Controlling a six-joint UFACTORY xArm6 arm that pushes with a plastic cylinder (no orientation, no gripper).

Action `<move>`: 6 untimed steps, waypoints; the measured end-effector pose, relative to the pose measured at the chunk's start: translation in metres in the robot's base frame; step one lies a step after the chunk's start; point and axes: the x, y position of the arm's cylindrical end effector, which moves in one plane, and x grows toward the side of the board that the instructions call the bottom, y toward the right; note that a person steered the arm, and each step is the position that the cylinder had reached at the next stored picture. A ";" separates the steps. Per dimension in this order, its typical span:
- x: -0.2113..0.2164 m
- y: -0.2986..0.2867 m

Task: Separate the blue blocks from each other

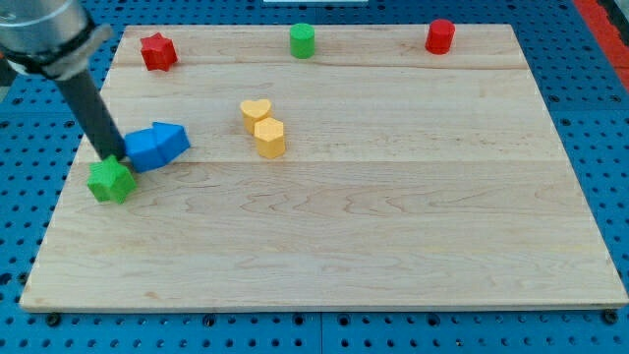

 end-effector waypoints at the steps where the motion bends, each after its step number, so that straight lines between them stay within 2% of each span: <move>1: -0.011 0.009; 2: -0.049 -0.003; 3: -0.082 0.015; 4: -0.007 0.086; 5: 0.041 0.114; 6: 0.029 0.112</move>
